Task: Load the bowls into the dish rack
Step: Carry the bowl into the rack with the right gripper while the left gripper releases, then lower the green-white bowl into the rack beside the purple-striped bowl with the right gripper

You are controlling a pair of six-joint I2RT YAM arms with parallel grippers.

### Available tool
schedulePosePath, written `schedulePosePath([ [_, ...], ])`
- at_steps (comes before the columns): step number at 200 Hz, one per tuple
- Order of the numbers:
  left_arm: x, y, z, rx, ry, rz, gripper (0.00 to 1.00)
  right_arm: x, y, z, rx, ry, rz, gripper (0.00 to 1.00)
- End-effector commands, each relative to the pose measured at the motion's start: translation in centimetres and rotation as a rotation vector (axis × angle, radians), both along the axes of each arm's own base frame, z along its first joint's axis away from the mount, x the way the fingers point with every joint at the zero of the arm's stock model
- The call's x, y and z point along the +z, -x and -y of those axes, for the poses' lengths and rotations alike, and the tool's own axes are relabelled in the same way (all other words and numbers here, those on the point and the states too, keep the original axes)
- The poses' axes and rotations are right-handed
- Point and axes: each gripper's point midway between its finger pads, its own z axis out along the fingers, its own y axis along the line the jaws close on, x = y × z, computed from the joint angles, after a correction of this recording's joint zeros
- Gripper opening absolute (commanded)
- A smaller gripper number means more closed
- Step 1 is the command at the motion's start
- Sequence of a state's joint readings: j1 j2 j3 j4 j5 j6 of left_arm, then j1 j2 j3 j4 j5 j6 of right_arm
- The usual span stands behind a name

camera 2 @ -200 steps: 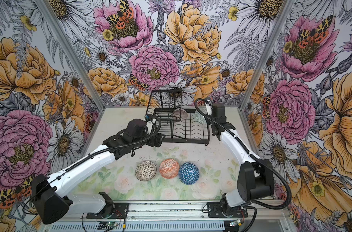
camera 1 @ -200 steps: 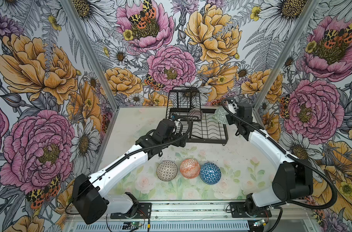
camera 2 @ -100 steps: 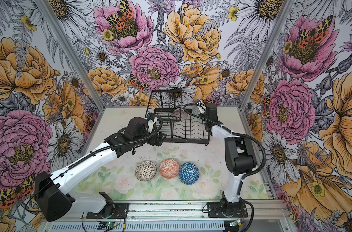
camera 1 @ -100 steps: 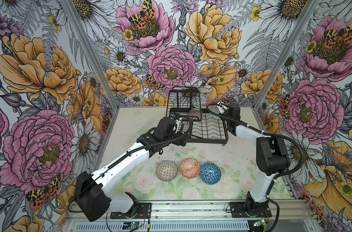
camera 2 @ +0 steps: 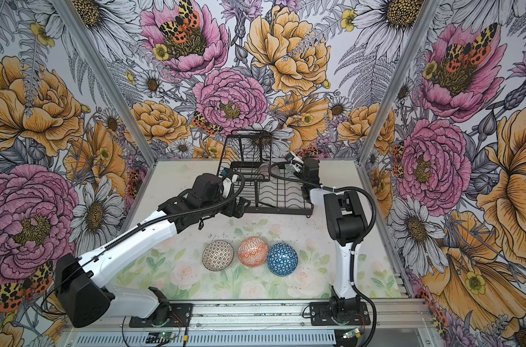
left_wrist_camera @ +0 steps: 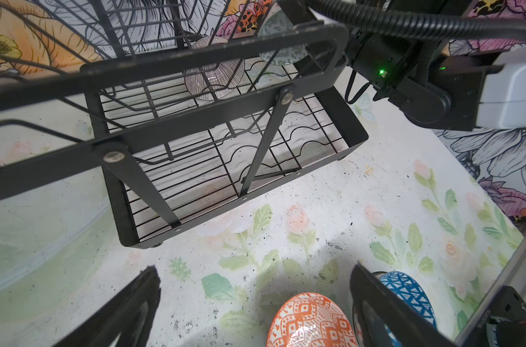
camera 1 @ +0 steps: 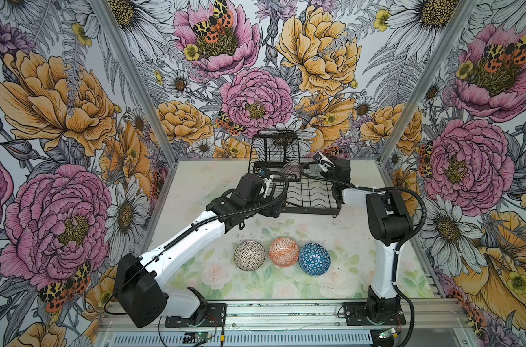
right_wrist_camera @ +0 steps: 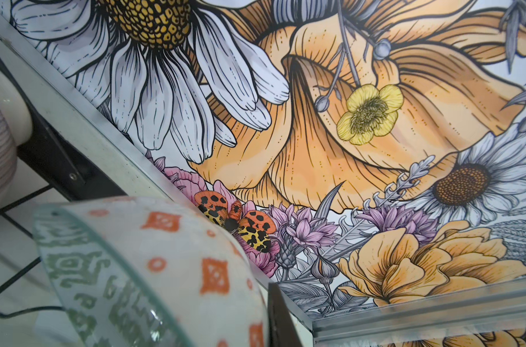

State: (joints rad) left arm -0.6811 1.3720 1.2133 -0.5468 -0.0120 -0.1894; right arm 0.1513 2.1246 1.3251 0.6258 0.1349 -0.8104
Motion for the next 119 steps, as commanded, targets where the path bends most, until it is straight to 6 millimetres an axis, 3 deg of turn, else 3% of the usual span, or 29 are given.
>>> schedulePosePath([
  [1,0.6,-0.4,0.1,-0.018,0.001,0.003,0.99,4.2,-1.1,-0.4,0.002,0.036,0.169,0.00],
  [119,0.4,-0.7,-0.2,-0.013,-0.010,-0.007,0.99,0.9,-2.0,-1.5,0.042,0.187,0.166,0.00],
])
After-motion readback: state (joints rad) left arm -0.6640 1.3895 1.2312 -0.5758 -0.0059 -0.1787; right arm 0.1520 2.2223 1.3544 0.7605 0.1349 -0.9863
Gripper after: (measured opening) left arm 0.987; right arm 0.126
